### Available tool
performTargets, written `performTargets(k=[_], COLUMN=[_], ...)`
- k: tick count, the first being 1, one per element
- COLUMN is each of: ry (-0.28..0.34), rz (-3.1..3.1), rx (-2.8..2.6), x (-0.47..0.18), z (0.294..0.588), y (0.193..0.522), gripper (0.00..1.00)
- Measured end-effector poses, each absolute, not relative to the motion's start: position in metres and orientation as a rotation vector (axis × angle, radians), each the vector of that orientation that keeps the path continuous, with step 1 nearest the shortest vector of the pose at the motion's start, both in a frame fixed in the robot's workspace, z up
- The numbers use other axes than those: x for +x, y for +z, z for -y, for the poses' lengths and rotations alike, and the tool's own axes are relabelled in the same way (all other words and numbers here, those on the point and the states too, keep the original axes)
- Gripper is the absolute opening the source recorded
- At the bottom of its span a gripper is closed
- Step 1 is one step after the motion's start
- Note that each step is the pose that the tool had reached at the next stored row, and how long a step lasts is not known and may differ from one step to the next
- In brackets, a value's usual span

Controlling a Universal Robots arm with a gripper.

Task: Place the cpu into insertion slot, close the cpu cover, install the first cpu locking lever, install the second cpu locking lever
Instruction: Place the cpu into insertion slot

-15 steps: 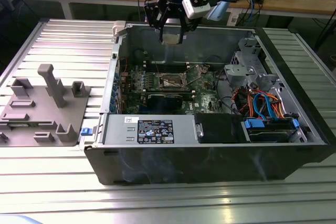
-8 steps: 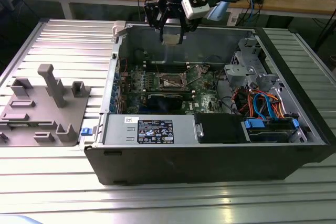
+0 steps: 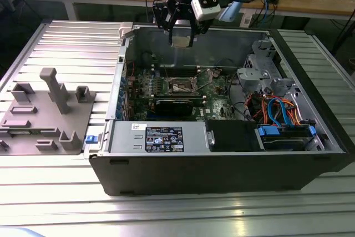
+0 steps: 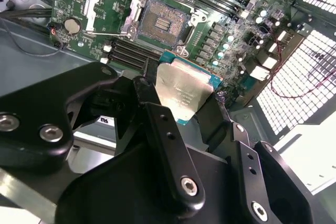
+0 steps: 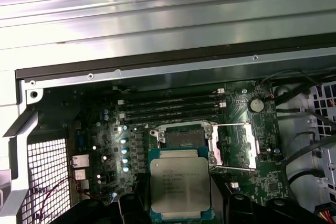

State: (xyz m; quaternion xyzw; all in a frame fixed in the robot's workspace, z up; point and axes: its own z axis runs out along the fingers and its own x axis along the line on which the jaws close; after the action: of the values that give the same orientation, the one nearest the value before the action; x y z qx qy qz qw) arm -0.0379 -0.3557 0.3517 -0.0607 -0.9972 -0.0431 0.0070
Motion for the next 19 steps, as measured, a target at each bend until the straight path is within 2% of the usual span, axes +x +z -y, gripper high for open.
performTargets(k=[19], ry=[-0.135], rz=[3.115], rx=[-0.277], x=[-0.0379], z=[0.3557], y=[0.3511], gripper=[0.55])
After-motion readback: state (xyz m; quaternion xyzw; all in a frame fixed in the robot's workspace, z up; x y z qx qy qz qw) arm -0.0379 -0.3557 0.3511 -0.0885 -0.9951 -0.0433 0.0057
